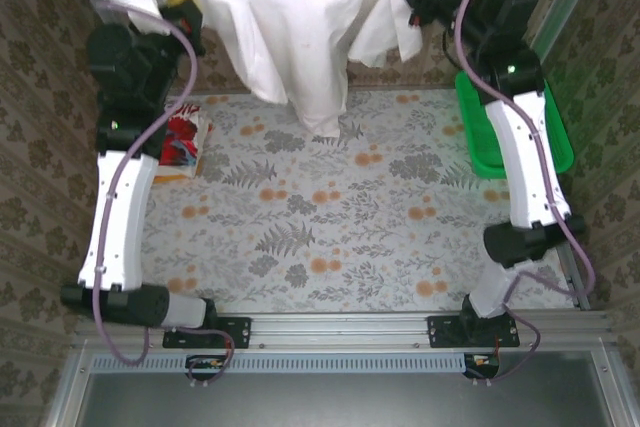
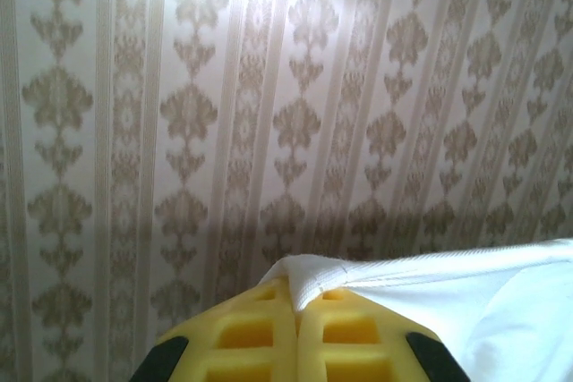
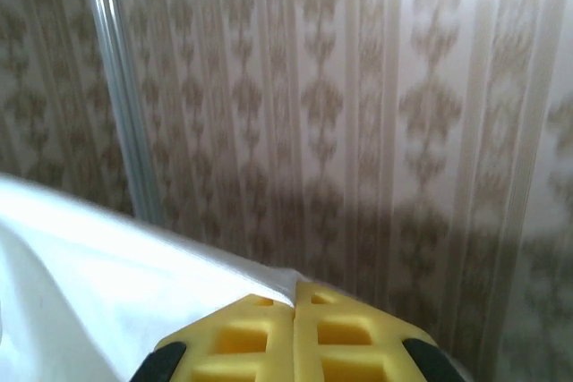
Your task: Fold and stack the t-shirts
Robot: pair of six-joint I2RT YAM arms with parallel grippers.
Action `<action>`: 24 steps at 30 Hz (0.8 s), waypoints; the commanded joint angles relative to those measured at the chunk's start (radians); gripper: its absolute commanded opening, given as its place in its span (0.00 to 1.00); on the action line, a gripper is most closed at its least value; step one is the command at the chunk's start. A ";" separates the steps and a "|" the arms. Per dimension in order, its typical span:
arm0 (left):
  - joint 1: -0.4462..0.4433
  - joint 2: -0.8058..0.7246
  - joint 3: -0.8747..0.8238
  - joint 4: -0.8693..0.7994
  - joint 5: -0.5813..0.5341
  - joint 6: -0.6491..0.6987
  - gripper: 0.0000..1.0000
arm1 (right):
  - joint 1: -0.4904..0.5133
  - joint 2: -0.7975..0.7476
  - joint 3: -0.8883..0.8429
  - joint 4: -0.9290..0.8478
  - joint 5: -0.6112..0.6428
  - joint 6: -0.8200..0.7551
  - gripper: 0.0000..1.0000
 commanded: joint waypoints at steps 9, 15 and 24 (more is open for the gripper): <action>-0.134 -0.377 -0.893 0.019 -0.115 -0.199 0.00 | 0.025 -0.420 -1.091 0.108 -0.150 -0.085 0.05; -0.253 -0.529 -1.192 -0.061 -0.174 -0.355 0.02 | 0.061 -0.465 -1.341 0.097 -0.109 0.026 0.62; -0.313 -0.761 -1.216 -0.233 -0.196 -0.322 0.94 | 0.135 -0.452 -1.303 0.108 0.090 0.151 0.88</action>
